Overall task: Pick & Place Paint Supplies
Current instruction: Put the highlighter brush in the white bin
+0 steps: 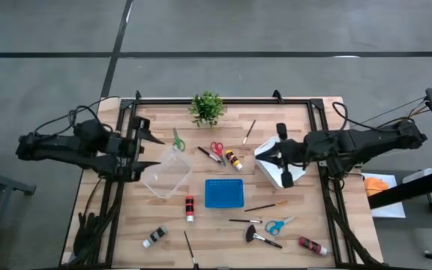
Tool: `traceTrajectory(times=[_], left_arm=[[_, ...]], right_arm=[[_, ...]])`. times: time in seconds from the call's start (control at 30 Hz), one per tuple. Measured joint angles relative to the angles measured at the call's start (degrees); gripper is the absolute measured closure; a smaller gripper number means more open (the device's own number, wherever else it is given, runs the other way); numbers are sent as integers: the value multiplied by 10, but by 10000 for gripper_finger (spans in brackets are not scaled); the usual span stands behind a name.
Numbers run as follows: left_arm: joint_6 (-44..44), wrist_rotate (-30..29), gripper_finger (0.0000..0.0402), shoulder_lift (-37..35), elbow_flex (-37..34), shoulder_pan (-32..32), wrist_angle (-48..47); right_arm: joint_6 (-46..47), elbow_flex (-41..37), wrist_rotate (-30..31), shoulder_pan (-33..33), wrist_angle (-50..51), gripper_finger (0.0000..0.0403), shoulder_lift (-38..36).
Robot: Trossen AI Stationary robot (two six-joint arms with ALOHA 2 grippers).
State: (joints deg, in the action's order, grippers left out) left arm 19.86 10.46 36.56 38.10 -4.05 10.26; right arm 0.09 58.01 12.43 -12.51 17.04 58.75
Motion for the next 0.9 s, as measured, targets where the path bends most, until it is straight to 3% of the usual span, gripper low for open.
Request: traceTrajectory(times=[0.13,0.37,0.67,0.9], left_arm=[[35,-2,133,14,38,0,-40],[64,-54,132,14,90,0,-138],[52,-43,132,22,92,-1,-155],[95,-19,132,28,85,-6,-160]], right_arm=[[7,35,15,0,20,394,34],[5,83,118,8,125,394,87],[35,203,100,21,288,394,169],[148,301,41,3,456,387,239]])
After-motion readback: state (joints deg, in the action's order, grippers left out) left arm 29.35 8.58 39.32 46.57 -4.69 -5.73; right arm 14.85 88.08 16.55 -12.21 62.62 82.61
